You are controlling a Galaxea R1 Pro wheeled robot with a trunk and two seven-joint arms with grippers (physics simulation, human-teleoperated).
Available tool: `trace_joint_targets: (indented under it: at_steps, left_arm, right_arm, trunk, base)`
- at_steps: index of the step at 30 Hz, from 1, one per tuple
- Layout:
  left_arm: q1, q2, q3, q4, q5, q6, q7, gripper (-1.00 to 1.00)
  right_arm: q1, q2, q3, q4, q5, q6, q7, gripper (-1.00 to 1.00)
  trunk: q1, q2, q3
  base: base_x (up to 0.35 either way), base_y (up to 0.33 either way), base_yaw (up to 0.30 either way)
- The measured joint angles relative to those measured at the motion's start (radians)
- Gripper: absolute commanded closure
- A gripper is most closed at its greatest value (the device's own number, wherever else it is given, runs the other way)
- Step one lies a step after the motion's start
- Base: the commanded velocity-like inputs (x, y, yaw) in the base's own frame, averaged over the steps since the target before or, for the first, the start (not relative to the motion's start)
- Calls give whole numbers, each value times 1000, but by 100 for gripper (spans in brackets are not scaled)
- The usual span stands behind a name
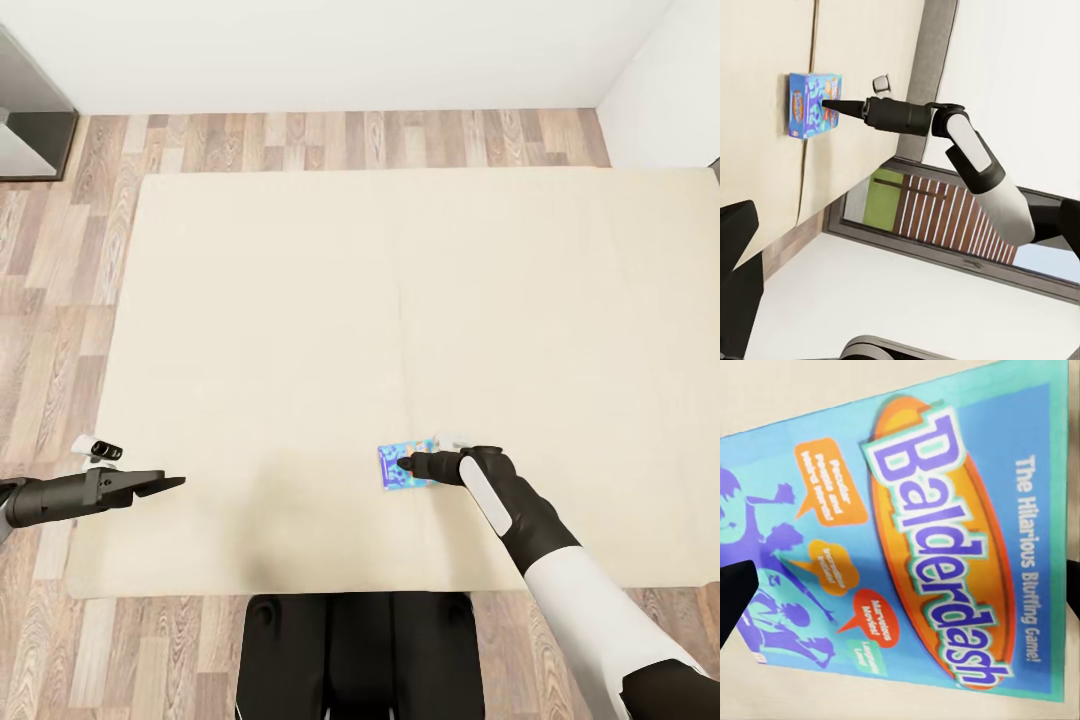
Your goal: Put all the toys in the child's room - the three board games (two on the bed and one on the table), the two jigsaw puzzles on the table, and the tennis ball on the table - inside the toy box on the table in the child's room.
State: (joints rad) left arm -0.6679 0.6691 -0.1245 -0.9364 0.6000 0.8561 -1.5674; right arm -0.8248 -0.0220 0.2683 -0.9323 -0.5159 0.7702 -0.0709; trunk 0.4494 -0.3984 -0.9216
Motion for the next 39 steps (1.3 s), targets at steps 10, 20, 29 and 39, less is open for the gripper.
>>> trace_joint_targets:
  at_steps: [10,20,29,39]
  left_arm:
    - [0,0,0,0,0,0,0,-100]
    - [0,0,0,0,-1,0,0,-100]
    - [0,0,0,0,-1,0,0,-100]
    - [0,0,0,0,0,0,0,-100]
  right_arm:
    - [1,0,0,0,0,0,0,-100]
    - [3,-1,0,0,1,0,0,-100]
    - [3,-2,0,0,1,0,0,-100]
    - [3,-1,0,-1,0,0,0,-100]
  trunk:
    - [0,0,0]
    - [0,0,0]
    - [0,0,0]
    - [0,0,0]
  base:
    - [0,76,0]
    - [0,124,0]
    - [0,209,0]
    - [0,72,0]
